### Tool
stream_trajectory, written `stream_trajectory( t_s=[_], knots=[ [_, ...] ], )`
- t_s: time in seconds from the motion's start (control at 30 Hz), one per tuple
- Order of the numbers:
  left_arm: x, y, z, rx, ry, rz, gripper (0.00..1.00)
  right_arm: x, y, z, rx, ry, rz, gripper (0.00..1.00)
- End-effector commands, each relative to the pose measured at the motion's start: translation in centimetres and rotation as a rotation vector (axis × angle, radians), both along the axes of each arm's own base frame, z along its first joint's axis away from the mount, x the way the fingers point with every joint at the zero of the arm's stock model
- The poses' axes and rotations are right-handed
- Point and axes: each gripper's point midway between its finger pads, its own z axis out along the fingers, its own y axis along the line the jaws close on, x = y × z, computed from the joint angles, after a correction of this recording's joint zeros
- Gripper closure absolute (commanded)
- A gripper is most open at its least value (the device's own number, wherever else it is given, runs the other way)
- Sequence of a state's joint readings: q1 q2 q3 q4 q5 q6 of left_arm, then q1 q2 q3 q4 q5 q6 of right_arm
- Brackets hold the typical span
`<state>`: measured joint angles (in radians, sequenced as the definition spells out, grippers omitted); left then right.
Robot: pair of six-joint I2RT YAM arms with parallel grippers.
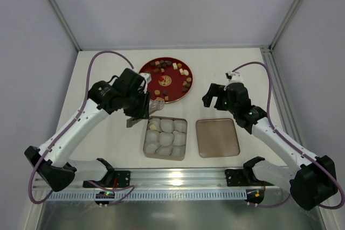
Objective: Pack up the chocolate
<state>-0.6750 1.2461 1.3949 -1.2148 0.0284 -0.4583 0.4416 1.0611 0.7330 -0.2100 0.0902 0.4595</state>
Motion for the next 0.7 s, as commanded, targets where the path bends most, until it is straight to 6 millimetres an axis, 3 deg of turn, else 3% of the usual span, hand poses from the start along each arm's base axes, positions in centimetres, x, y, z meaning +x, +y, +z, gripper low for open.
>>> stream_trajectory(
  t_s=[0.0, 0.17, 0.4, 0.67],
  knots=[
    [1.4, -0.8, 1.6, 0.01, -0.037, -0.024, 0.61, 0.9, 0.8, 1.8, 0.032, -0.046, 0.009, 0.0],
    [5.3, -1.1, 2.0, 0.078, -0.089, 0.013, 0.59, 0.9, 1.0, 1.9, 0.041, -0.047, 0.016, 0.0],
    [11.0, -0.9, -0.4, 0.159, -0.08, 0.056, 0.6, 0.6, 1.1, 2.1, 0.039, -0.044, 0.029, 0.0],
    [14.3, -1.2, -2.5, 0.193, -0.054, 0.062, 0.59, 0.5, 1.1, 2.3, 0.041, -0.048, 0.029, 0.0]
  ],
)
